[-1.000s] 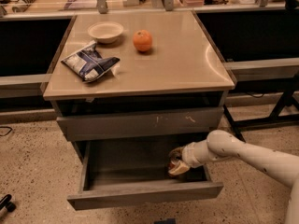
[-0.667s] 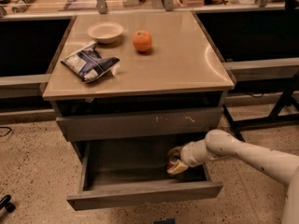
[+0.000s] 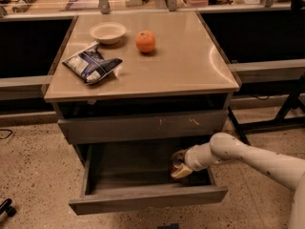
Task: Place coke can into middle drawer
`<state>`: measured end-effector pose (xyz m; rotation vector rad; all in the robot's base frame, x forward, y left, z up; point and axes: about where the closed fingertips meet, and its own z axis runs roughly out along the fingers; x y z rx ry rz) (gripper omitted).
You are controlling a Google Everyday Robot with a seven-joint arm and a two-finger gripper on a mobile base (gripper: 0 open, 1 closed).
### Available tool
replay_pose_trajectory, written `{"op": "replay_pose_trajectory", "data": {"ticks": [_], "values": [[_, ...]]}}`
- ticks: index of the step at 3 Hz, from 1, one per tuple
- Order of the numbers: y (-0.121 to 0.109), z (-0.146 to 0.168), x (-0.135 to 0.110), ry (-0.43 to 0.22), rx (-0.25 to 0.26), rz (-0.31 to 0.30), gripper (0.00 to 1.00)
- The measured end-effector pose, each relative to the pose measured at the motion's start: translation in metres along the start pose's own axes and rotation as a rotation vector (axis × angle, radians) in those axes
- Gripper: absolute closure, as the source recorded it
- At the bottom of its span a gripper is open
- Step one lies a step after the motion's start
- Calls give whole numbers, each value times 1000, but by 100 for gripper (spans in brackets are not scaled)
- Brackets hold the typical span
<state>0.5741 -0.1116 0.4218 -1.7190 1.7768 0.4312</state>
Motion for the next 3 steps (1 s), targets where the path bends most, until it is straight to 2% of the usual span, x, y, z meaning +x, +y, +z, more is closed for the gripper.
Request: {"op": "replay_pose_trajectory", "data": {"ticks": [2, 3], "values": [[0, 0, 0, 0, 0, 0, 11], [0, 0, 0, 0, 0, 0, 0]]}}
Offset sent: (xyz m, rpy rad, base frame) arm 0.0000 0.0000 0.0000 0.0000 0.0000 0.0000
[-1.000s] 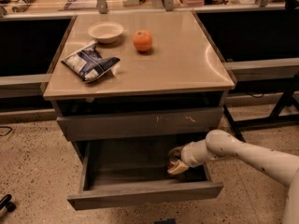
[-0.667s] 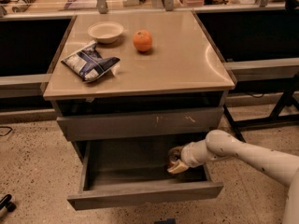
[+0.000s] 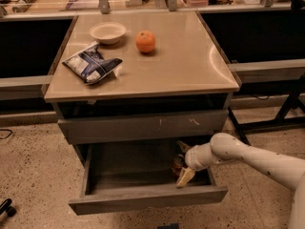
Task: Place coke can into middle drawer
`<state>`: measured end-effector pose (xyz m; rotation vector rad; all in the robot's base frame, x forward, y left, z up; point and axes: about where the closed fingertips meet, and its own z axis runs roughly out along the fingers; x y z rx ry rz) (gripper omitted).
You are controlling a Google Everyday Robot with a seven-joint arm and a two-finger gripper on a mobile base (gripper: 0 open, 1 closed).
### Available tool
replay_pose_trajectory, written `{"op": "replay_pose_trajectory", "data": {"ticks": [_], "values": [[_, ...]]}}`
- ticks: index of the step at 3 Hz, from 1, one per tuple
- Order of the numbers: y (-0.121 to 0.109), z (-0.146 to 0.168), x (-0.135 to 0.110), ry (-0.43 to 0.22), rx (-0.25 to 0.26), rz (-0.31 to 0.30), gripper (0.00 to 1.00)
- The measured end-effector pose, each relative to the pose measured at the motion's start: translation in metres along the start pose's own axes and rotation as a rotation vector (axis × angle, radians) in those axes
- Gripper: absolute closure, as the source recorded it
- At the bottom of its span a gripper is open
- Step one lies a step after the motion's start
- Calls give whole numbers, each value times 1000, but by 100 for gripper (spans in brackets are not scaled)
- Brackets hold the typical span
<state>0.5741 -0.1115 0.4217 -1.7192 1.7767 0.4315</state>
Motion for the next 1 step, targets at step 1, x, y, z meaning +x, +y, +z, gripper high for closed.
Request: {"op": "replay_pose_trajectory", "data": {"ticks": [1], "values": [[0, 0, 0, 0, 0, 0, 0]]}}
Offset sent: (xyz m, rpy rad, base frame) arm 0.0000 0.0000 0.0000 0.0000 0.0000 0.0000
